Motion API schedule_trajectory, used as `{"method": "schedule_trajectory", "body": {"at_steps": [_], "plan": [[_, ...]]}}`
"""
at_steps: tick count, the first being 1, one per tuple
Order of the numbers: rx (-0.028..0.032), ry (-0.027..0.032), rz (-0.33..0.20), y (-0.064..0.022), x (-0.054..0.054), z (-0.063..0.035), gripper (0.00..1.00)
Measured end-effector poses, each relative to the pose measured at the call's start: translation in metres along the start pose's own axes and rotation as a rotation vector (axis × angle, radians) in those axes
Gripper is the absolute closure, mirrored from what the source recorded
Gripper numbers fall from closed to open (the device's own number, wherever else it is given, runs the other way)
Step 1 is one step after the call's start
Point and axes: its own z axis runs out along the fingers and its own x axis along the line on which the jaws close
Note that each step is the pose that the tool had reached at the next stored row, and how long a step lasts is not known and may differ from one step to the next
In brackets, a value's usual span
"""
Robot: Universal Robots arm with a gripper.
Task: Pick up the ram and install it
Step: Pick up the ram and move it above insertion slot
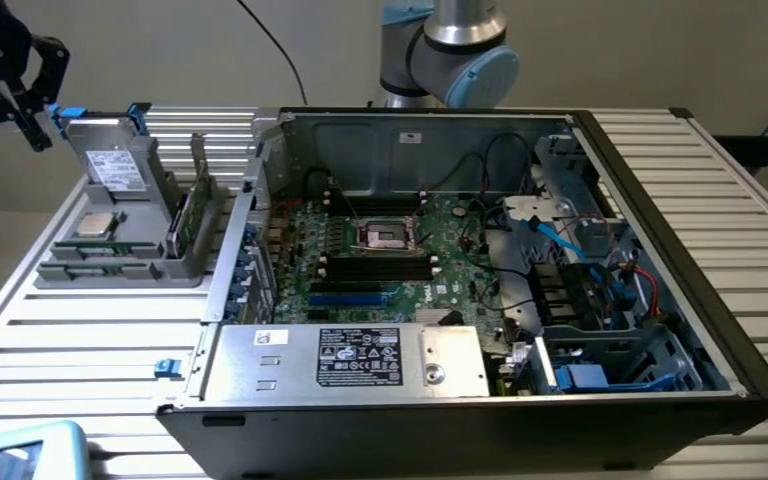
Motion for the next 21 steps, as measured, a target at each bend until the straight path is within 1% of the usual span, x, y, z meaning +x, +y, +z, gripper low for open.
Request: {"method": "schedule_trajectory", "body": {"at_steps": [17, 21], "plan": [[-0.0048, 0.0139, -0.308, -0.0001, 0.0, 0.001, 0.89], [-0.0049, 0.019, -0.381, -0.0001, 0.0, 0.0012, 0.89]]}}
